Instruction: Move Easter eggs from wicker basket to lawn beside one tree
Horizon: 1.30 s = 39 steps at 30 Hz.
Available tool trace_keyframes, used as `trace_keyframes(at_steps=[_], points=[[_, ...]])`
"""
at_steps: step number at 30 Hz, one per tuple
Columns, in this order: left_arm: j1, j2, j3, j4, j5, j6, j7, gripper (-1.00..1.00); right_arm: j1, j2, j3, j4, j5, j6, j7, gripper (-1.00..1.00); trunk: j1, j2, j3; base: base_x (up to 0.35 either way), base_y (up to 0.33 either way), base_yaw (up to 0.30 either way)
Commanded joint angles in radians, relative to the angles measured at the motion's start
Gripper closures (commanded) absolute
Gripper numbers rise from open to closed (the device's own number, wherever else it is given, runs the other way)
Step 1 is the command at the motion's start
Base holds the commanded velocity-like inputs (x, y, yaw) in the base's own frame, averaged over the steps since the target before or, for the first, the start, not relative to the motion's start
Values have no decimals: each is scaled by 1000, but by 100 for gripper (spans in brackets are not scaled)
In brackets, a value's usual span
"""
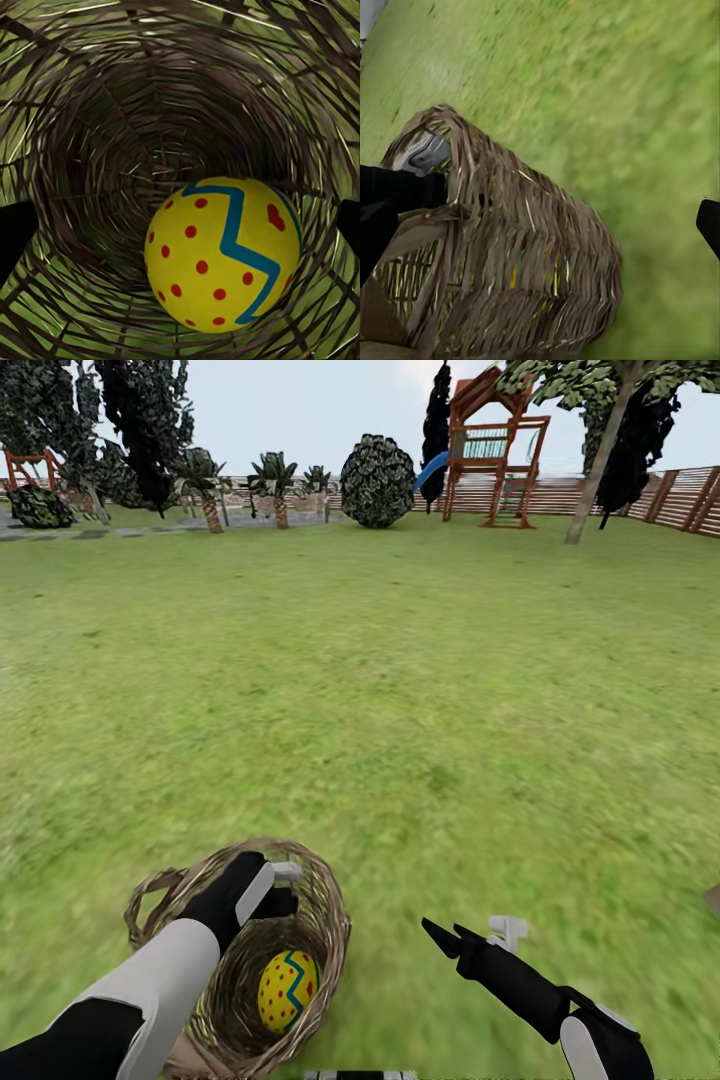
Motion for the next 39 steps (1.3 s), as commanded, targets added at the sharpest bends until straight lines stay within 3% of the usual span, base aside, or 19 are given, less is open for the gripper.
trace_keyframes(at_steps=[1, 21, 27, 39], points=[[0, 1, -6, -1, 11, 3, 8, -100, 0, 0, -1, -1, -6, 8, 1, -100, 0, -1, -5, 0, 0, 0], [0, 1, -6, -1, 9, 5, 7, -100, 0, 0, -2, 0, -6, 8, 1, -100, 9, -5, -82, 0, 0, 0], [0, 1, -6, -1, 9, 6, 7, -100, 0, 0, -2, 0, -6, 8, 2, -100, 9, -5, -82, 0, 0, 0], [0, 1, -6, 0, 9, 17, 7, -100, 0, 0, -2, -1, -6, 11, 1, -100, 15, -8, -129, 0, 0, 0]])
